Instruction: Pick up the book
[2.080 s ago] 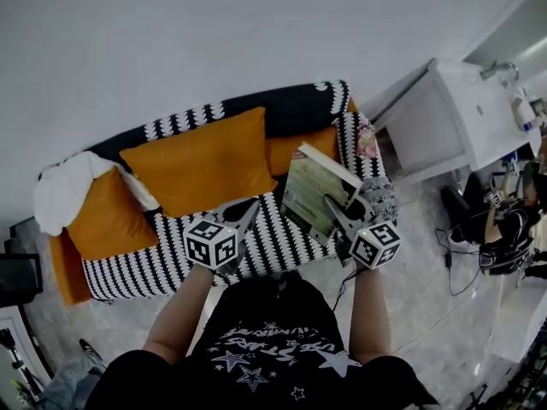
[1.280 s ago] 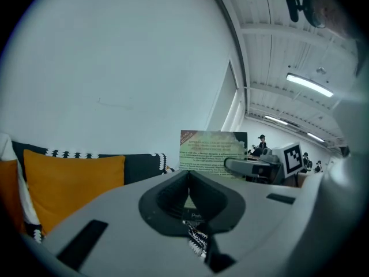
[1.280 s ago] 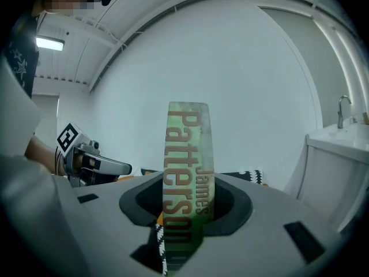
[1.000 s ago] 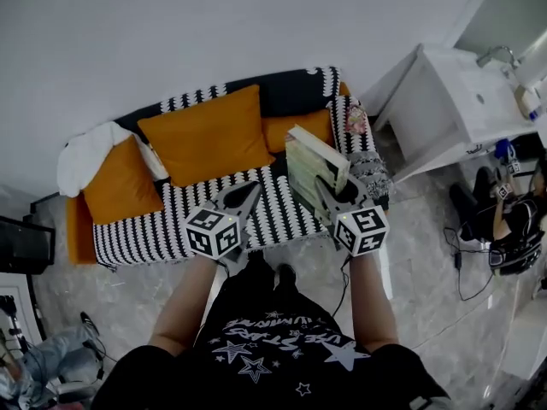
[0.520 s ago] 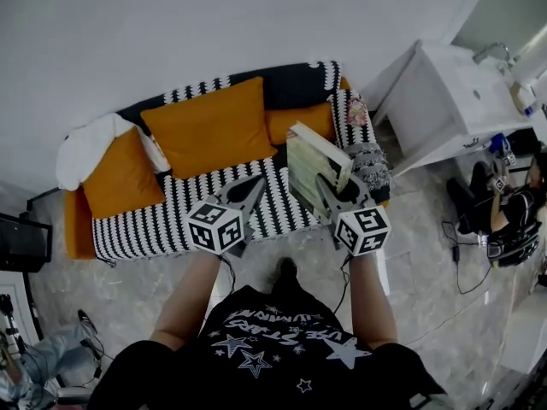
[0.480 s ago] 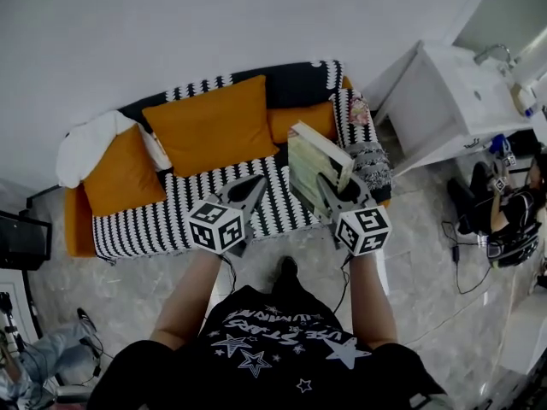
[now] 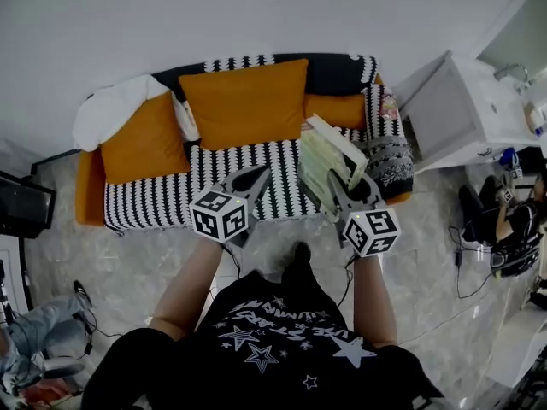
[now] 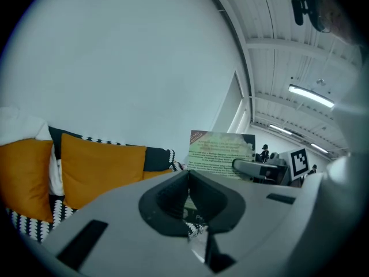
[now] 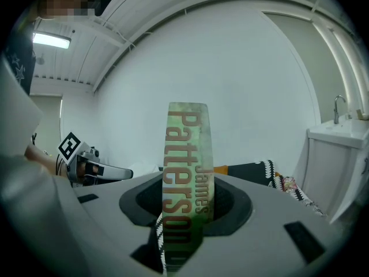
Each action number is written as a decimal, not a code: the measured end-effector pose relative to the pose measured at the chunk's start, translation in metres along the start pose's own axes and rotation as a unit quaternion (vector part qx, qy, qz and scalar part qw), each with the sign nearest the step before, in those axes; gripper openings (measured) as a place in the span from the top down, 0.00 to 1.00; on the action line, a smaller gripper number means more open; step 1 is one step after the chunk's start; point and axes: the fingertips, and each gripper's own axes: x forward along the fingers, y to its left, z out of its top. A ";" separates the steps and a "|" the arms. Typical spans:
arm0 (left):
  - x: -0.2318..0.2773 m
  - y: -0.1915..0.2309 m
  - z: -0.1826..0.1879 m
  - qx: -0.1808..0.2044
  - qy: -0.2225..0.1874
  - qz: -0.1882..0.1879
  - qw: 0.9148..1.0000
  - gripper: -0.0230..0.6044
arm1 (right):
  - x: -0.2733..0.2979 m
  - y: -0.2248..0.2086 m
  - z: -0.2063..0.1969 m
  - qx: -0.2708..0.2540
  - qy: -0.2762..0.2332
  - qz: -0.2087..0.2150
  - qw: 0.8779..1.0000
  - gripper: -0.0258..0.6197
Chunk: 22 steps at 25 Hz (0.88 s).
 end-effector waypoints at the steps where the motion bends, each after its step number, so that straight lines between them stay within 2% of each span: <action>1: -0.008 0.002 -0.002 0.000 -0.002 0.000 1.000 0.95 | 0.000 0.009 -0.001 -0.001 -0.001 0.002 1.000 0.70; 15: -0.120 0.019 -0.007 -0.007 -0.051 0.029 0.998 0.95 | -0.002 0.124 -0.010 -0.048 0.003 0.052 0.997 0.70; 22: -0.137 0.022 -0.011 -0.010 -0.058 0.041 0.997 0.95 | 0.001 0.142 -0.010 -0.053 0.001 0.071 0.996 0.70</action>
